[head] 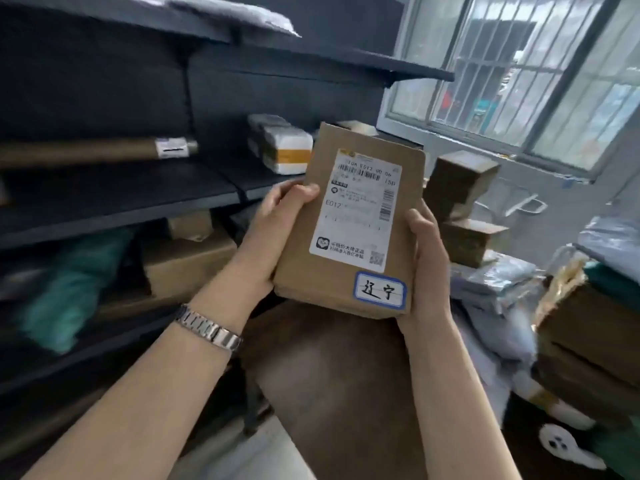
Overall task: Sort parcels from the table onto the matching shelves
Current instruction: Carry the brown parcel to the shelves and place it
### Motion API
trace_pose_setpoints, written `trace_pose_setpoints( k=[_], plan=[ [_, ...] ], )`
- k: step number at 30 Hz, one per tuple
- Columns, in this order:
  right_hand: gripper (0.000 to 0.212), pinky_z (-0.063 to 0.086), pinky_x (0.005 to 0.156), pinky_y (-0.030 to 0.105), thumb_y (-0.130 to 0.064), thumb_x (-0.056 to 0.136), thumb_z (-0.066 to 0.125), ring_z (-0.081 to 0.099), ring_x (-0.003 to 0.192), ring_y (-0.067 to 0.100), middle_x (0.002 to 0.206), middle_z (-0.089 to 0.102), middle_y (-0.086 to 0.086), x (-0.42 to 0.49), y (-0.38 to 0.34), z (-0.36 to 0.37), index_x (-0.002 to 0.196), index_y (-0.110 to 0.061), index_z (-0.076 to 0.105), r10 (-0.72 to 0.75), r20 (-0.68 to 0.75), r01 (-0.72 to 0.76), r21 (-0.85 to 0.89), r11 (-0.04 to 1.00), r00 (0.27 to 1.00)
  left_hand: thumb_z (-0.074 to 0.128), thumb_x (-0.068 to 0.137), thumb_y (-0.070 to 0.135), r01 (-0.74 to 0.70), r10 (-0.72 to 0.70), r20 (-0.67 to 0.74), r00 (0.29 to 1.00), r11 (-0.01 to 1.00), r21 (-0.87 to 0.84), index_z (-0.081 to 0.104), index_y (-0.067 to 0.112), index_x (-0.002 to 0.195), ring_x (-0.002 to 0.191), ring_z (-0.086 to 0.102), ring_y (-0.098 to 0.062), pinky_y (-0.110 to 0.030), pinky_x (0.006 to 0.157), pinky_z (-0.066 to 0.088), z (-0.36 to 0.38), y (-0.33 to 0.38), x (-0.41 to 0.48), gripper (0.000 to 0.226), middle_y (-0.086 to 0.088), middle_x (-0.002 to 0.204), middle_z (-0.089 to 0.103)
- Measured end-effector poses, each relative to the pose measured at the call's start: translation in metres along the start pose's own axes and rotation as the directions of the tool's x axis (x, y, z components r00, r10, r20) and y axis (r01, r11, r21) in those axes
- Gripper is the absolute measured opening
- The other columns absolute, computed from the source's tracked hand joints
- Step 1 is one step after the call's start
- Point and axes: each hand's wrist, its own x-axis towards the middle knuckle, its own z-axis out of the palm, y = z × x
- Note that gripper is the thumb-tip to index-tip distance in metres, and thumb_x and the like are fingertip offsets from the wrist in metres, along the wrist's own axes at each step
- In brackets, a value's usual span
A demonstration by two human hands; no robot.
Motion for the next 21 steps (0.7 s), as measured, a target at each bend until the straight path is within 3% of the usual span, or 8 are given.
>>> trace_pose_setpoints(
  k=[4,8,16,21],
  plan=[
    [0.051,0.058,0.096,0.049,-0.018,0.102,0.039,0.061,0.126,0.04,0.147,0.055,0.027,-0.065,0.022,0.077,0.152,-0.009,0.044,0.106,0.3,-0.123,0.038,0.992,0.948,0.067,0.09,0.043,-0.039,0.043,-0.265,0.963,0.999,0.019,0.065,0.022,0.125,0.096,0.075,-0.026,-0.038,0.074,0.058,-0.085,0.027,-0.095,0.041,-0.013,0.12,0.077],
    [0.059,0.048,0.107,0.064,-0.024,0.09,0.051,0.063,0.128,0.04,0.141,0.065,0.016,-0.146,0.048,0.171,0.149,-0.02,0.05,0.27,0.439,-0.283,-0.037,0.958,0.857,0.06,0.097,0.038,-0.069,0.078,-0.502,0.861,0.997,0.036,0.061,0.012,0.134,0.11,0.07,-0.042,-0.042,0.078,0.053,-0.177,0.061,-0.208,0.046,-0.023,0.127,0.071],
    [0.061,0.057,0.099,0.059,-0.032,0.082,0.056,0.073,0.114,0.032,0.126,0.076,0.005,-0.353,0.084,0.363,0.143,-0.028,0.056,0.368,0.705,-0.396,-0.134,0.908,0.607,0.064,0.088,0.05,-0.138,0.182,-0.823,0.538,0.982,0.127,0.071,0.03,0.12,0.088,0.077,-0.026,-0.037,0.065,0.058,-0.334,0.13,-0.456,0.038,-0.007,0.109,0.081],
    [0.056,0.057,0.099,0.058,-0.035,0.08,0.06,0.074,0.112,0.029,0.124,0.076,0.002,-0.505,0.109,0.465,0.136,-0.035,0.06,0.434,0.814,-0.494,-0.215,0.842,0.385,0.07,0.075,0.055,-0.174,0.208,-0.928,0.308,0.972,0.16,0.069,0.031,0.12,0.101,0.075,-0.035,-0.056,0.087,0.058,-0.415,0.158,-0.62,0.051,-0.008,0.11,0.08]
  ],
)
